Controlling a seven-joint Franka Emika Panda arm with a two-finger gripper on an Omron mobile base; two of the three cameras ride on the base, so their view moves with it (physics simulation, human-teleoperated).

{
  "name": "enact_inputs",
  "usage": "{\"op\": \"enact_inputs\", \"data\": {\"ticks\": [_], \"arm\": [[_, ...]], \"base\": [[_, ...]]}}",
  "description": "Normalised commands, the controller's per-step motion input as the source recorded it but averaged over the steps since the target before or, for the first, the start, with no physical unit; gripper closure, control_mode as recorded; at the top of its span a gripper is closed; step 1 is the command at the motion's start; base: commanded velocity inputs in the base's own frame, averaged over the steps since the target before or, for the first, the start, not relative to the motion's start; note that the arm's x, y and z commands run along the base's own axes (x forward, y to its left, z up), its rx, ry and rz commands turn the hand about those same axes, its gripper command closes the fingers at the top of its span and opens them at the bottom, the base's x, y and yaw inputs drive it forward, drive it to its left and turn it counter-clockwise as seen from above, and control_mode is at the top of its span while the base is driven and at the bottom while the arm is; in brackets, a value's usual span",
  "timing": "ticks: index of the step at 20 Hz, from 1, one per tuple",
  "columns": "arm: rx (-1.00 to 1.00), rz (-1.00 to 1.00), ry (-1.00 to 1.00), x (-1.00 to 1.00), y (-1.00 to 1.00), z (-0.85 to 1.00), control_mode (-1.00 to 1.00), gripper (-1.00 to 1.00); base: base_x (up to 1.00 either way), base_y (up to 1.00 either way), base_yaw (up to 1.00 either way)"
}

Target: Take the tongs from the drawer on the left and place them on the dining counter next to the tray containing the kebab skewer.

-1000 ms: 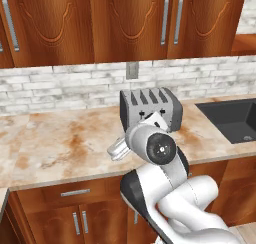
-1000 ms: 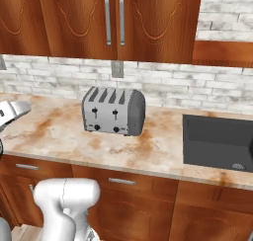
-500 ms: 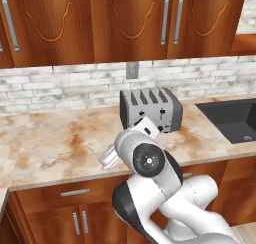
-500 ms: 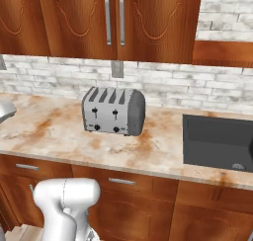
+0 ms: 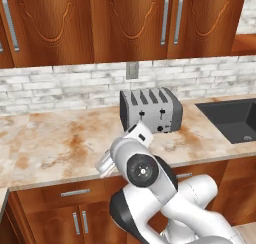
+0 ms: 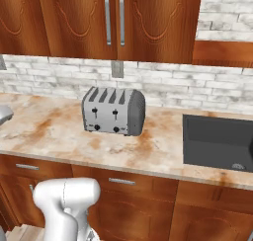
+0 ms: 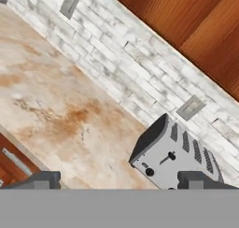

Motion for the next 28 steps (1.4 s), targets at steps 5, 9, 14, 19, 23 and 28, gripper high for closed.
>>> {"op": "enact_inputs", "data": {"ticks": [5,9,14,19,23,28], "arm": [[-0.32,0.0,0.16,0.0,0.15,0.0,-1.0,-1.0],[-0.28,0.0,0.0,-0.02,0.08,0.0,-1.0,-1.0],[-0.21,0.01,-0.02,0.0,0.06,0.0,-1.0,-1.0],[-0.18,0.07,0.0,0.0,0.03,-0.03,-1.0,-1.0],[-0.11,0.1,0.0,0.0,0.01,-0.3,-1.0,-1.0],[-0.04,0.14,0.0,0.05,0.01,-0.63,-1.0,-1.0]], "base": [[0.0,0.0,0.0],[0.0,0.0,0.0],[0.0,0.0,0.0],[0.0,0.0,0.0],[0.0,0.0,0.0],[0.0,0.0,0.0]]}}
